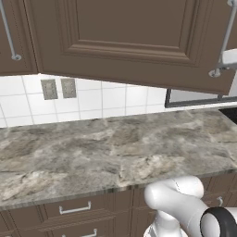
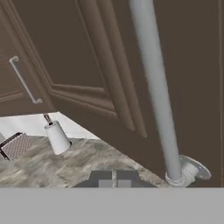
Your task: Open the cabinet, pick the kettle from the cabinet, and place it in the sink.
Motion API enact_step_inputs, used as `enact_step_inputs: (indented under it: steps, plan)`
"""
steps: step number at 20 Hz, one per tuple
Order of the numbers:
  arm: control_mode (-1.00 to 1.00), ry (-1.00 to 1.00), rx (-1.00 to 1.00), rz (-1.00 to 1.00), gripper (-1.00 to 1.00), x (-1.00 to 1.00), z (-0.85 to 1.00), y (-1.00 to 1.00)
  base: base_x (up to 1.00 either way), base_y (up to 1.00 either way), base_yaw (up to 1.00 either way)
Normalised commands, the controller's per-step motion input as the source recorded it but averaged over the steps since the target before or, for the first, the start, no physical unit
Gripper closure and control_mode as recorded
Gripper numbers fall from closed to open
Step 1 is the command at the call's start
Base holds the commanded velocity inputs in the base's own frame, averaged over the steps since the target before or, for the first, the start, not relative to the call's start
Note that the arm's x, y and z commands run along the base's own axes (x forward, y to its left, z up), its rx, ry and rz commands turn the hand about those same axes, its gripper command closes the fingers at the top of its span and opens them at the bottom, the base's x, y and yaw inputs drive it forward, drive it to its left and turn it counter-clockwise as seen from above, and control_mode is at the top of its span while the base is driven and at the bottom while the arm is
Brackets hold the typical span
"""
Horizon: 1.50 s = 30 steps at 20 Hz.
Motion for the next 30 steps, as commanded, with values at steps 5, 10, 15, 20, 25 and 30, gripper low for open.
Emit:
enact_step_inputs:
  steps: [5, 10, 15, 20, 25, 30]
  plan:
    - [-1.0, 0.0, 0.0, 0.0, 1.0, -0.51, -0.02, 0.44, 0.0, 0.0, 0.0]
    - [-1.0, 0.05, -0.05, -0.02, 1.0, -0.38, 0.0, 0.23, 0.0, 0.0, 0.0]
    - [-1.0, 0.23, -0.02, -0.01, 1.0, -0.18, 0.03, -0.22, 0.0, 0.0, 0.0]
    - [-1.0, 0.13, 0.03, 0.0, -1.0, -0.17, 0.0, -0.42, 0.0, 0.0, 0.0]
    - [-1.0, 0.08, 0.16, 0.0, -1.0, -0.15, 0.0, -0.53, 0.0, 0.0, 0.0]
    - [-1.0, 0.0, 0.19, 0.0, -1.0, -0.04, -0.05, -0.53, 0.0, 0.0, 0.0]
